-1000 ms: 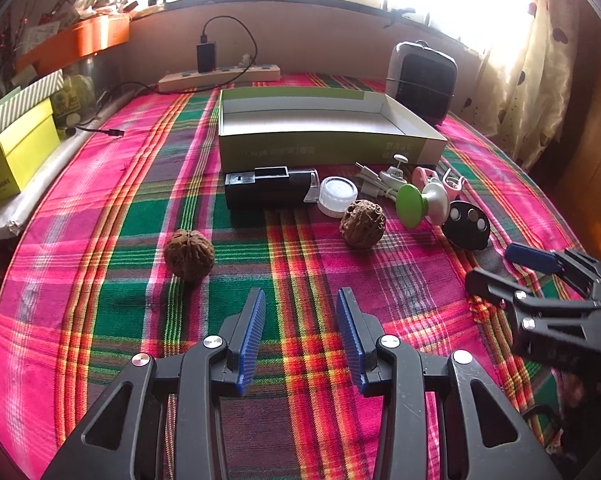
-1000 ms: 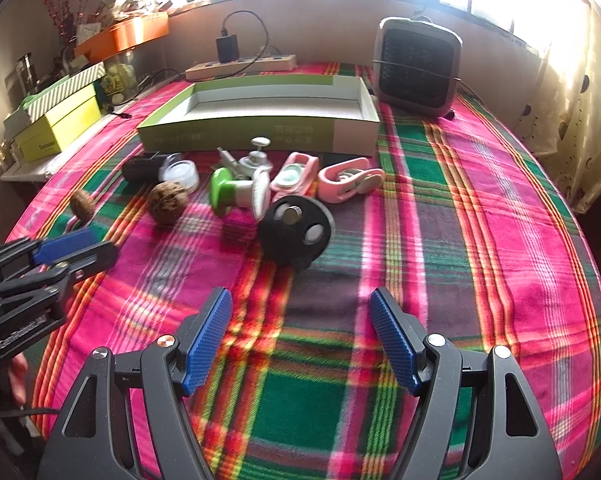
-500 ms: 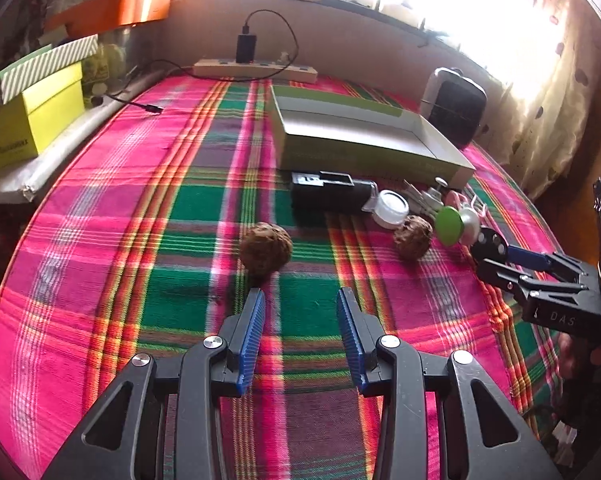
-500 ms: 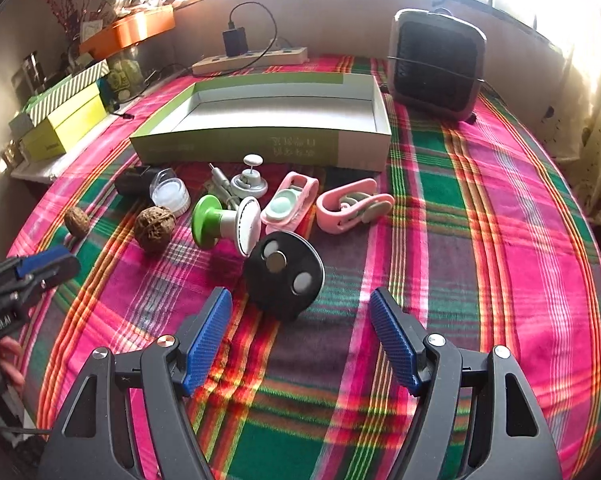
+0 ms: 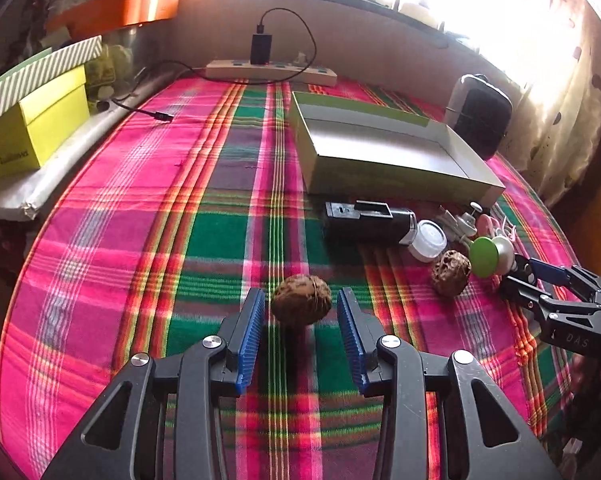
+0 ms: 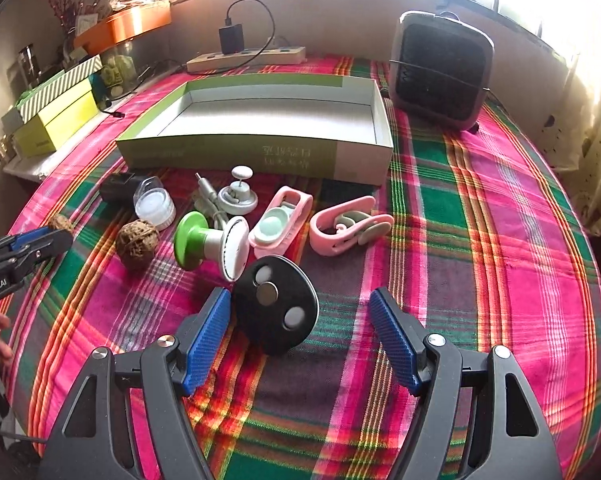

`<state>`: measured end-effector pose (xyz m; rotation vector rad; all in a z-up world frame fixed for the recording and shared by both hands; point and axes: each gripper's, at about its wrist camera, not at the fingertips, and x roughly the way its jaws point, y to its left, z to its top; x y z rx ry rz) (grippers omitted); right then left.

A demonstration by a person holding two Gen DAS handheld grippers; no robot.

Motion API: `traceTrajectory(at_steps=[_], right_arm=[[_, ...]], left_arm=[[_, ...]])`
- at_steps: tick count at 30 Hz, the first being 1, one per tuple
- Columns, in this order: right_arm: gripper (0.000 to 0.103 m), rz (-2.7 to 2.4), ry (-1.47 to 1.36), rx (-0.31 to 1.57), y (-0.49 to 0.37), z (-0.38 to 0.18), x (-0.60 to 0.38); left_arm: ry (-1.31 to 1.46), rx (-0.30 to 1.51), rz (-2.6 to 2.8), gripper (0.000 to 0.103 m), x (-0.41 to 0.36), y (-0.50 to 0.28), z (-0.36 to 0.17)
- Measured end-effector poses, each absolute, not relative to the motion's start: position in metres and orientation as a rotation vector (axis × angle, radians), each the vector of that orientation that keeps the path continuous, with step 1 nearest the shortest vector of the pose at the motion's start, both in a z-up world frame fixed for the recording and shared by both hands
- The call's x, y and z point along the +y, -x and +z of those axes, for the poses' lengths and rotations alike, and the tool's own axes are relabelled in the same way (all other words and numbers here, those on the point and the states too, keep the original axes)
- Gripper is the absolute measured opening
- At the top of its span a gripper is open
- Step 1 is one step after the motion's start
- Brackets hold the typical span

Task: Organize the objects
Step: 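Grasp the walnut with the left tool while the right tool grasps the black round disc, then carry the walnut with the left tool while the right tool carries the disc into the white box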

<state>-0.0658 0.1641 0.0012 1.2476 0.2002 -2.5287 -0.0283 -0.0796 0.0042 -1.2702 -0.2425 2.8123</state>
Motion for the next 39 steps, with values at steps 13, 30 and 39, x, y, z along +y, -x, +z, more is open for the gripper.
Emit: traceTrajectory(at_steps=[13,30,39], right_arm=[[0.071,-2.531,-1.245,0.176,0.0675,0.0016,0.1673],[0.037,-2.561,-1.231,0.174,0.0629,0.0039,0.1728],[0.036,-2.552,-1.224,0.157,0.0609,0.0041,0.1726]], left_arm=[[1.288,-0.242,2.808,0.036,-0.0785,0.0362,0.004],[1.305,-0.225,2.824,0.027,-0.0771,0.0357,0.0047],[1.311,-0.233,2.82,0.027,-0.0781,0.0364,0.0048]])
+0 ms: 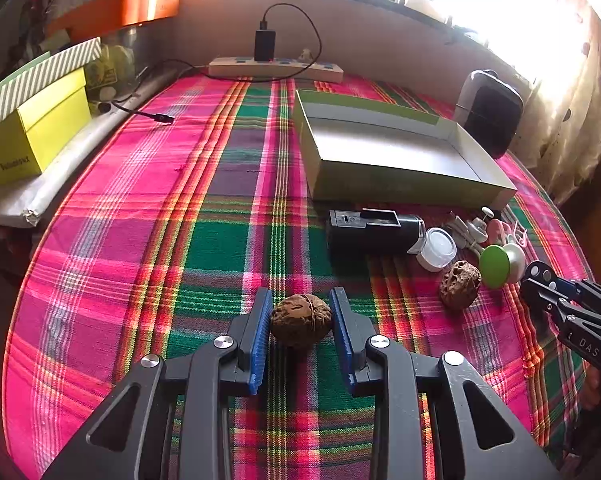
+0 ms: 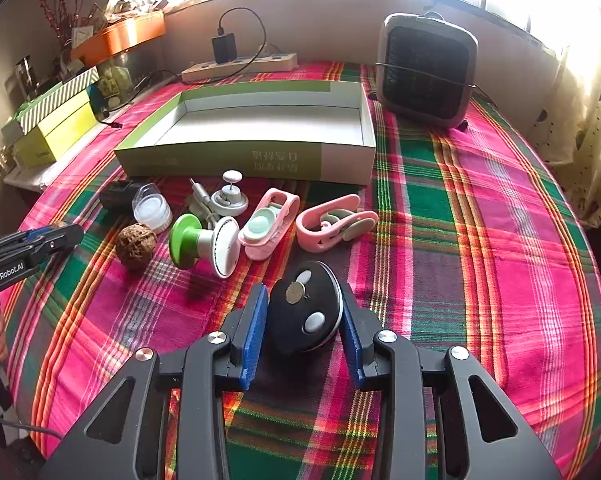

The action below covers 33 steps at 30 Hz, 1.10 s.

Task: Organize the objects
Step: 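Carry the walnut with the left tool while the right tool carries the disc into the white box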

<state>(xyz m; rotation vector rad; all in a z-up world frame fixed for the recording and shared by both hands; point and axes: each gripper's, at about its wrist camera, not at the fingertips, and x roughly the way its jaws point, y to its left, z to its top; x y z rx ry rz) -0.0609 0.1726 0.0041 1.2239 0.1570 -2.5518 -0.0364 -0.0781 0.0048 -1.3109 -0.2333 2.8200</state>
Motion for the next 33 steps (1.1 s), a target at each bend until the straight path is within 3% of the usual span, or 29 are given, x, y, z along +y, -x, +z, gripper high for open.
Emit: traceTrajectory(at_steps=[19,33], right_arm=[[0.036,-2.568,-1.154,0.127,0.071,0.028,0.176],[0.036,-2.575,-1.08,0.111,0.124,0.057,0.173]], left_arm=[[1.246,-0.185,2.815,0.027,-0.067,0.053,0.037],[1.197,-0.151,2.776,0.027,-0.049,0.12,0.059]])
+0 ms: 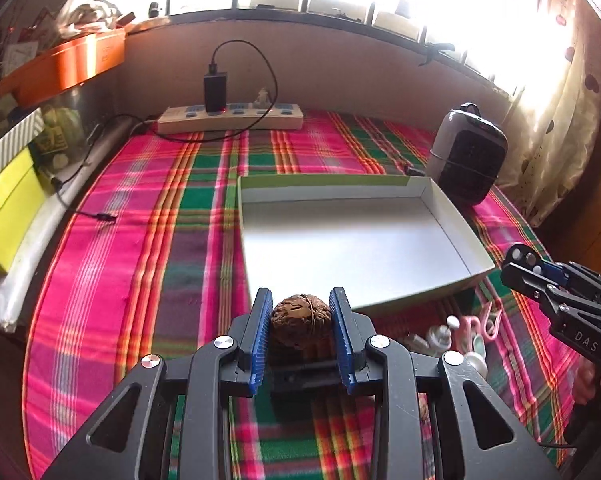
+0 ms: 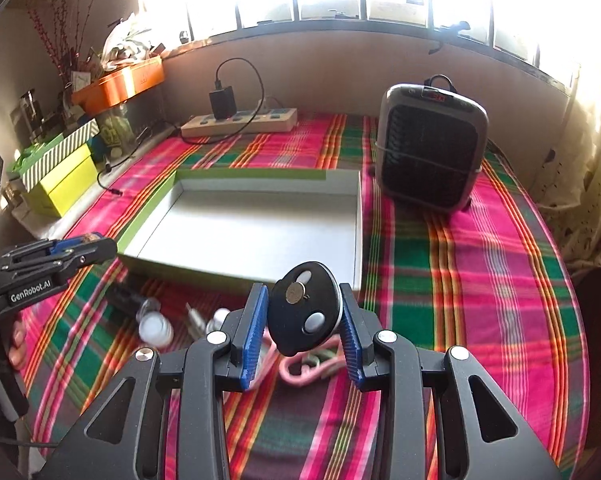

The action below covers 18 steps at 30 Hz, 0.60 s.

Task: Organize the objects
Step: 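Carry the walnut with the left tool while the right tool carries the disc into the white box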

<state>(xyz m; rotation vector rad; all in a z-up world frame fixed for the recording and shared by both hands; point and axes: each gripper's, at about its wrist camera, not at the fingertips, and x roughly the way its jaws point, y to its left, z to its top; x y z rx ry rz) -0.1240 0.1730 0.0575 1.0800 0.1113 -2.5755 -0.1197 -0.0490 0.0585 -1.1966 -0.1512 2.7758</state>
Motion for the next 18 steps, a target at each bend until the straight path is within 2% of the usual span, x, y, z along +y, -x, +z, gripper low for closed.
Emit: traceTrajectory(at_steps=[18], right_arm=[[0.036,-2.499,-1.152,0.17,0.237,0.034,0.146]], left_arm=[[1.284,-0.129,2.723,0.027,-0.038,0.218,0.036]])
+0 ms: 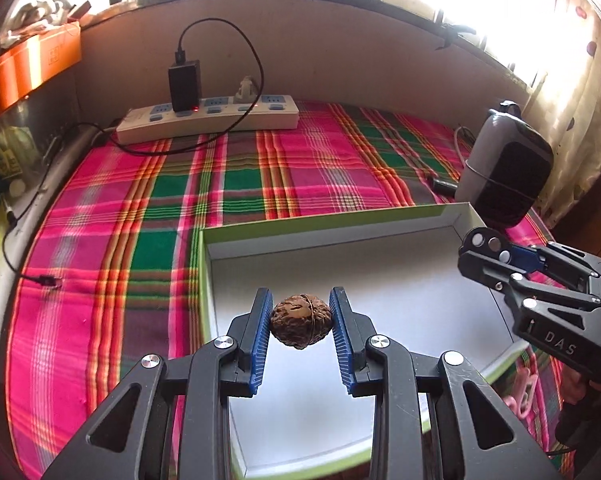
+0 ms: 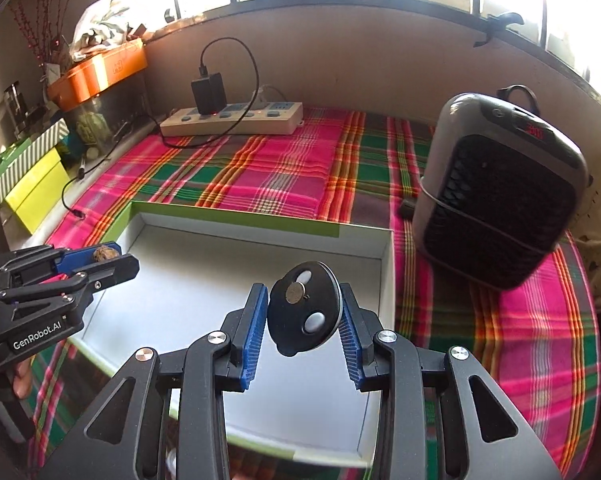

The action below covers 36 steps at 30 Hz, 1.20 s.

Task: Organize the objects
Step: 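Carry the walnut with the left tool while the right tool carries the disc into the white box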

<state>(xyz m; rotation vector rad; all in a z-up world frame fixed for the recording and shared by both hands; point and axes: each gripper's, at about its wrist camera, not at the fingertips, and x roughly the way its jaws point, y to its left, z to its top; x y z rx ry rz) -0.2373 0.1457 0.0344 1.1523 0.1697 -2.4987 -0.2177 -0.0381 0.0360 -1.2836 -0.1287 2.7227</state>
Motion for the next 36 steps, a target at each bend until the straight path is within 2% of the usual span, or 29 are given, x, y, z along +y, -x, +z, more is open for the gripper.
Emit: traceTrajectory(at_steps=[12,36], right_arm=[[0.036,-2.463,-1.214,0.206,0.27,0.015,0.135],[0.037,-2.49,-1.234,0.245,0.275,0.005,0.127]], left_arm=[[1.33,-0.062,2.725,0.027,-0.035,0.245,0.02],[1.334,0.027,2.744,0.028,-0.028,0.249,0.017]])
